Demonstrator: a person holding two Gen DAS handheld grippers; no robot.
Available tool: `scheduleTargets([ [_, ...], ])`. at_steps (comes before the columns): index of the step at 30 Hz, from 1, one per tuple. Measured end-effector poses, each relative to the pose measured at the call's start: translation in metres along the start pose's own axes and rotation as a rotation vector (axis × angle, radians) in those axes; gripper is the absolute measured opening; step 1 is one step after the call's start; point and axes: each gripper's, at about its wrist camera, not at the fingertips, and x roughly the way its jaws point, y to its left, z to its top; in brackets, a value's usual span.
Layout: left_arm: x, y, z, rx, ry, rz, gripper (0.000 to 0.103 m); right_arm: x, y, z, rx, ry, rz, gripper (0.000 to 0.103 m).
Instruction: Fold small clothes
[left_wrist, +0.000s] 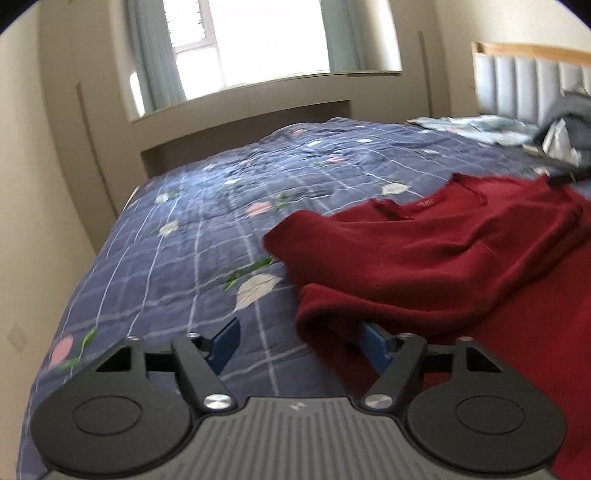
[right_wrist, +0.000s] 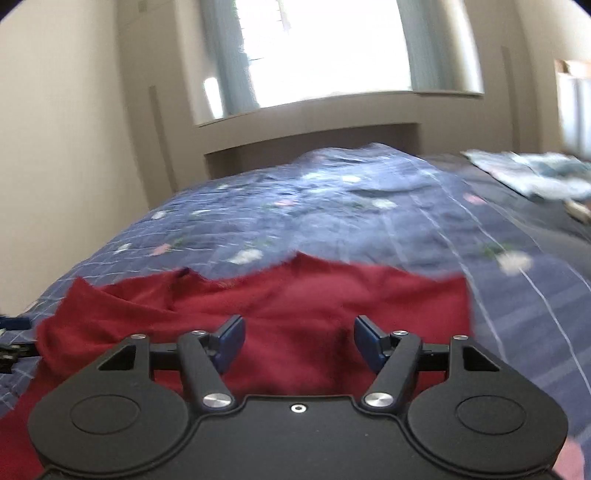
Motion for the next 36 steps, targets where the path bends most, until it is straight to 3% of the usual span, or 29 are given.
scheduleTargets([
  [2,0.002,-0.002,-0.001,0.023,-0.013,-0.018,0.063,0.015,0.016,0.015,-0.039,0.029,0.076,0.07],
  [5,0.006,-0.004,-0.002,0.063,-0.029,-0.039,0.054,0.051,0.046,0.037,-0.058,0.101,0.264,0.069],
  [7,0.007,-0.005,-0.002,0.095,-0.035,-0.051,0.041,0.084,0.071,0.05,-0.062,0.156,0.394,0.063],
  [8,0.008,-0.005,-0.002,0.104,-0.036,-0.06,0.032,0.097,0.083,0.055,-0.072,0.168,0.432,0.06],
  [10,0.007,-0.004,-0.002,0.112,-0.039,-0.069,0.027,0.127,0.115,0.065,-0.111,0.195,0.501,0.058],
  [15,0.008,0.002,-0.004,0.087,-0.039,-0.065,0.004,0.183,0.183,0.078,-0.174,0.328,0.625,0.055],
  [16,0.009,0.004,-0.004,0.071,-0.034,-0.069,0.004,0.191,0.196,0.078,-0.209,0.359,0.628,0.051],
  [17,0.009,0.007,-0.003,0.049,-0.031,-0.077,0.003,0.192,0.206,0.076,-0.241,0.374,0.618,0.035],
  [18,0.009,0.009,-0.004,0.023,-0.03,-0.082,0.002,0.196,0.216,0.075,-0.282,0.4,0.605,0.011],
  [21,0.007,0.013,-0.006,-0.039,-0.031,-0.076,0.001,0.202,0.232,0.071,-0.333,0.425,0.588,0.006],
  [27,-0.002,0.035,-0.021,-0.33,-0.004,-0.069,0.0,0.195,0.221,0.082,-0.271,0.28,0.52,0.005],
  [32,0.0,0.047,-0.027,-0.484,0.04,-0.102,0.001,0.209,0.225,0.072,-0.264,0.291,0.507,0.006],
  [34,-0.001,0.049,-0.026,-0.486,0.044,-0.098,0.004,0.213,0.226,0.067,-0.256,0.303,0.513,0.013],
  [35,-0.002,0.049,-0.026,-0.489,0.058,-0.097,0.007,0.212,0.223,0.066,-0.24,0.301,0.508,0.025],
  [36,-0.005,0.051,-0.026,-0.497,0.072,-0.09,0.022,0.21,0.22,0.066,-0.232,0.288,0.497,0.038],
])
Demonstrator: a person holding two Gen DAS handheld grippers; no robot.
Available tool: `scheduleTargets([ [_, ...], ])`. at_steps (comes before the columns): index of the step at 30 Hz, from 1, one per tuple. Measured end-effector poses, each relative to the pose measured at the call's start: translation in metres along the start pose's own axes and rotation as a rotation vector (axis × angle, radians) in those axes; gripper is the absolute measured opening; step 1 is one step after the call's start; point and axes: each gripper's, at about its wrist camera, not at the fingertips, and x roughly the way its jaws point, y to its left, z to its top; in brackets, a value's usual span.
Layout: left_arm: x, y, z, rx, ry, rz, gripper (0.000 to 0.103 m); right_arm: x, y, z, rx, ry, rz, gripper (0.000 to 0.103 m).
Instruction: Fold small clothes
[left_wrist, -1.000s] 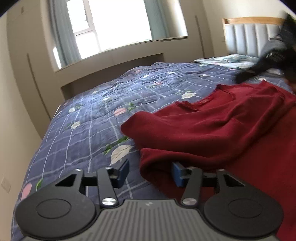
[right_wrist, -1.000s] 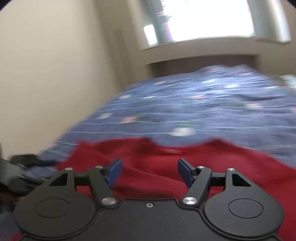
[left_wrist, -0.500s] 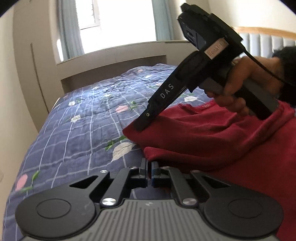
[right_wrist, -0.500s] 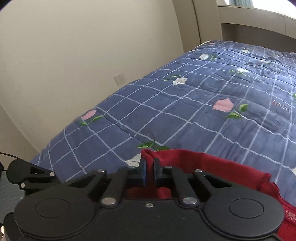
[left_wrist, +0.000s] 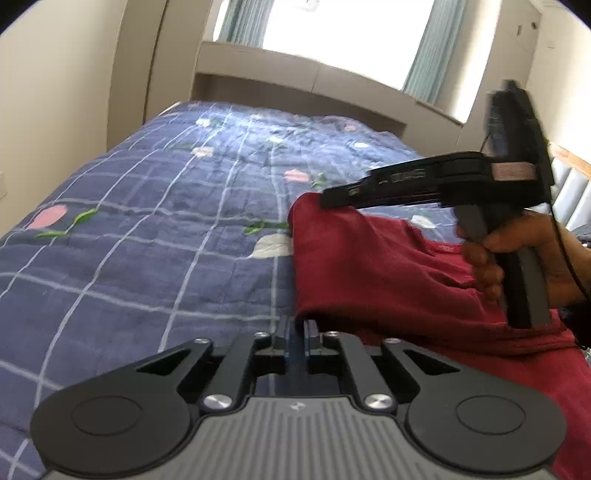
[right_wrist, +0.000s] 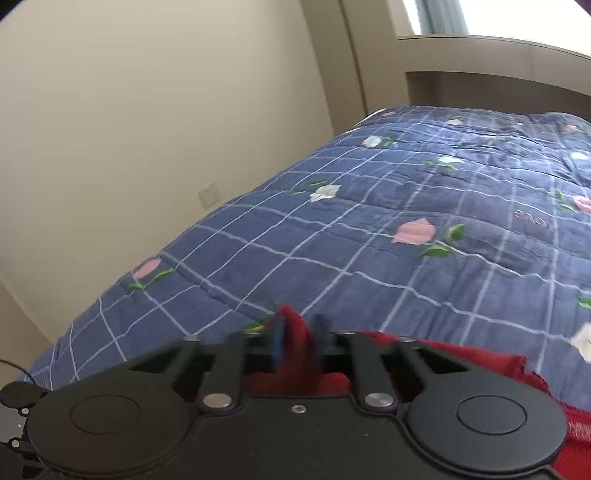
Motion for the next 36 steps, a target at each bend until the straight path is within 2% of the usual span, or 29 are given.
scheduleTargets([
  [1,0.0,0.003,0.001,-0.008,0.006,0.001,0.034,-0.008,-0.002,-0.002,-0.011,-0.014,-0.023,0.044],
  [2,-0.003,0.003,0.0,-0.02,0.001,0.012,0.058,-0.017,-0.003,-0.004,-0.032,-0.03,-0.042,0.057],
  [3,-0.01,0.004,-0.001,-0.033,-0.022,0.03,0.069,-0.029,-0.005,-0.009,-0.055,-0.053,-0.066,0.069],
  [4,-0.017,0.003,-0.002,-0.041,-0.043,0.04,0.073,-0.044,-0.007,-0.014,-0.075,-0.074,-0.104,0.075],
  [6,-0.025,0.004,0.0,-0.071,-0.079,0.05,0.085,-0.073,-0.012,-0.03,-0.102,-0.11,-0.215,0.092],
  [8,-0.023,0.001,0.006,-0.098,-0.105,0.057,0.089,-0.103,-0.015,-0.053,-0.124,-0.149,-0.321,0.101],
  [11,-0.003,-0.012,0.019,-0.1,-0.112,0.084,0.09,-0.143,-0.019,-0.093,-0.14,-0.174,-0.472,0.102],
  [14,0.027,-0.032,0.024,-0.055,-0.064,0.159,0.089,-0.171,-0.022,-0.126,-0.127,-0.173,-0.599,0.102],
  [17,0.05,-0.041,0.019,-0.012,-0.027,0.218,0.078,-0.193,-0.032,-0.155,-0.085,-0.146,-0.696,0.102],
  [20,0.054,-0.038,0.012,-0.051,-0.03,0.224,0.072,-0.209,-0.044,-0.18,-0.07,-0.115,-0.797,0.102],
  [22,0.051,-0.038,0.01,-0.042,-0.038,0.231,0.064,-0.22,-0.052,-0.195,-0.055,-0.111,-0.834,0.102],
  [24,0.049,-0.04,0.009,-0.03,-0.044,0.228,0.041,-0.231,-0.059,-0.205,-0.002,-0.129,-0.812,0.102],
  [26,0.048,-0.044,0.01,-0.024,-0.048,0.229,0.026,-0.237,-0.062,-0.208,0.037,-0.149,-0.806,0.102],
  [29,0.049,-0.045,0.012,-0.027,-0.051,0.264,0.018,-0.239,-0.053,-0.206,0.014,-0.182,-0.829,0.102],
  [34,0.048,-0.042,0.014,-0.026,-0.035,0.294,0.019,-0.223,-0.053,-0.205,-0.026,-0.111,-0.824,0.102],
  [35,0.044,-0.043,0.015,-0.032,-0.044,0.295,0.024,-0.226,-0.051,-0.203,-0.027,-0.124,-0.826,0.102],
  [36,0.041,-0.044,0.016,-0.027,-0.058,0.299,0.042,-0.229,-0.05,-0.202,-0.029,-0.145,-0.829,0.102],
])
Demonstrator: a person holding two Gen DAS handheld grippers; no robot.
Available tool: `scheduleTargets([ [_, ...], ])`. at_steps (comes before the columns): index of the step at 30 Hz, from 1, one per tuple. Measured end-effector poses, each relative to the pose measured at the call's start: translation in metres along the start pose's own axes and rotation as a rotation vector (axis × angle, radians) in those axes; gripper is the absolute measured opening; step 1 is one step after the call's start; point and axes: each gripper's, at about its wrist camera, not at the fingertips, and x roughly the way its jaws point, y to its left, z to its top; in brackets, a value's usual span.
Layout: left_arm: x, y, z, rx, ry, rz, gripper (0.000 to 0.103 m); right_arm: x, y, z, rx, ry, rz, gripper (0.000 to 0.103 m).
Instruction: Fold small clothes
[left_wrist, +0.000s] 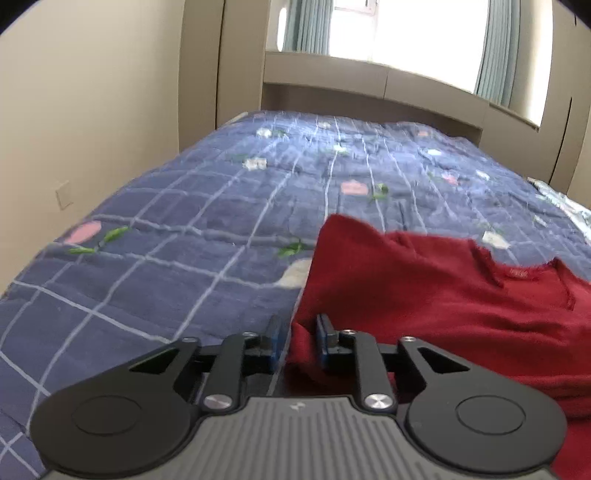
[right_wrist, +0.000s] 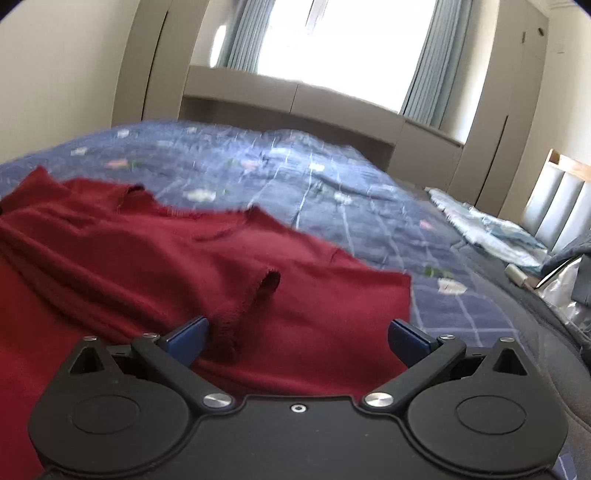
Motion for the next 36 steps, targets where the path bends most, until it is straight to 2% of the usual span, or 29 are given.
scheduleTargets([
  [1,-0.003,-0.001,0.001,0.009,-0.016,0.001,0.054,-0.002,-0.001,0.001,0.005,-0.02,-0.001,0.102],
  [2,-0.007,-0.004,0.002,0.018,-0.04,0.001,0.071,-0.004,-0.002,0.002,0.009,-0.037,-0.004,0.102],
  [3,-0.009,-0.007,0.002,0.024,-0.066,-0.001,0.074,-0.004,-0.002,0.002,0.011,-0.048,-0.01,0.102],
  [7,0.005,-0.02,0.01,0.009,-0.063,0.016,0.074,0.003,-0.001,0.002,0.009,-0.03,-0.033,0.102],
  [10,0.031,-0.021,0.011,0.003,0.003,0.105,0.071,0.009,0.0,-0.001,0.008,-0.005,-0.037,0.102],
  [12,0.039,-0.015,0.011,-0.041,0.015,0.1,0.074,0.011,-0.002,-0.003,0.02,0.007,-0.026,0.102],
  [16,0.034,-0.008,0.01,-0.063,0.014,0.087,0.077,0.012,-0.008,-0.004,0.058,0.024,-0.007,0.102],
  [19,0.024,0.0,0.01,-0.094,0.022,0.079,0.084,0.007,-0.011,-0.006,0.074,0.031,-0.002,0.102],
  [21,0.009,0.004,0.007,-0.104,0.009,0.069,0.094,-0.001,-0.013,-0.007,0.086,0.021,0.002,0.102],
  [24,-0.021,0.005,-0.002,-0.097,-0.031,0.038,0.102,-0.022,-0.018,-0.01,0.087,-0.011,0.012,0.102],
  [29,-0.076,-0.001,-0.027,-0.034,-0.036,-0.013,0.102,-0.059,-0.025,-0.022,0.068,0.004,0.053,0.102],
  [36,-0.145,-0.001,-0.081,0.047,0.046,-0.069,0.102,-0.122,-0.026,-0.058,0.047,0.053,0.149,0.102],
])
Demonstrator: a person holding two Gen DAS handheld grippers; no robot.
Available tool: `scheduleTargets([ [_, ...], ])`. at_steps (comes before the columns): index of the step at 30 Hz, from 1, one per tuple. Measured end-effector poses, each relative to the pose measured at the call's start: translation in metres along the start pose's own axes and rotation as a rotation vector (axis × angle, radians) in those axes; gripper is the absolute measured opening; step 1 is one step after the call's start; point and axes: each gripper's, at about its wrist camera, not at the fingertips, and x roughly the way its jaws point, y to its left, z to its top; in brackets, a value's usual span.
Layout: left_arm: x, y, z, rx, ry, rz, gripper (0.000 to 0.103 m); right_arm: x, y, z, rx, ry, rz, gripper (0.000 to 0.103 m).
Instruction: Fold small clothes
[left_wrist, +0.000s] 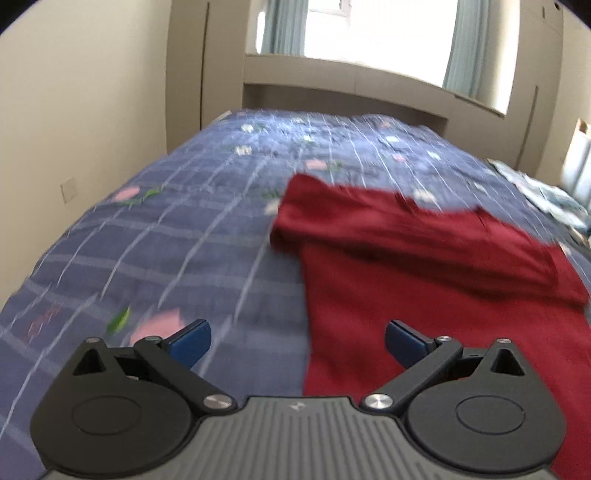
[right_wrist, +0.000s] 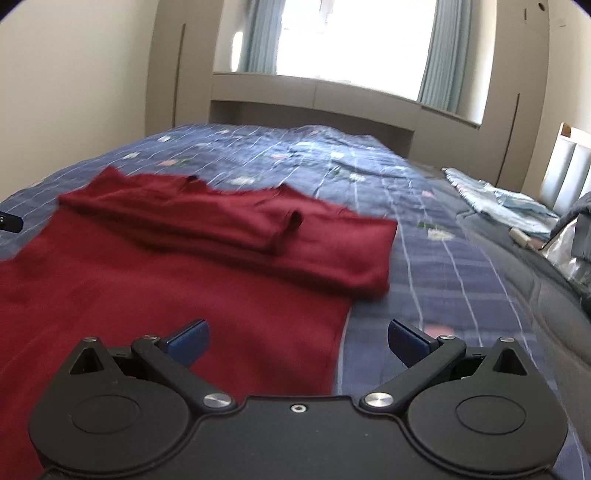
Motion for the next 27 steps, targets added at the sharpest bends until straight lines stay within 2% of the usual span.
scheduleTargets([
  [5,-0.037,-0.002,-0.035,0.033,0.042,-0.013,0.102,-0.044,0.006,-0.03,-0.007,0.031,0.036,0.102],
  [12,-0.072,-0.006,-0.086,0.116,0.109,-0.003,0.102,-0.098,0.02,-0.057,-0.072,0.012,0.083,0.102],
  [19,-0.111,-0.001,-0.112,0.148,0.079,-0.017,0.103,-0.143,0.044,-0.076,-0.23,-0.029,0.153,0.102],
  [24,-0.131,-0.012,-0.12,0.209,0.053,-0.048,0.103,-0.157,0.067,-0.09,-0.354,-0.029,0.2,0.102],
  [27,-0.138,-0.024,-0.125,0.247,0.048,-0.088,0.103,-0.158,0.08,-0.097,-0.41,-0.022,0.192,0.102],
])
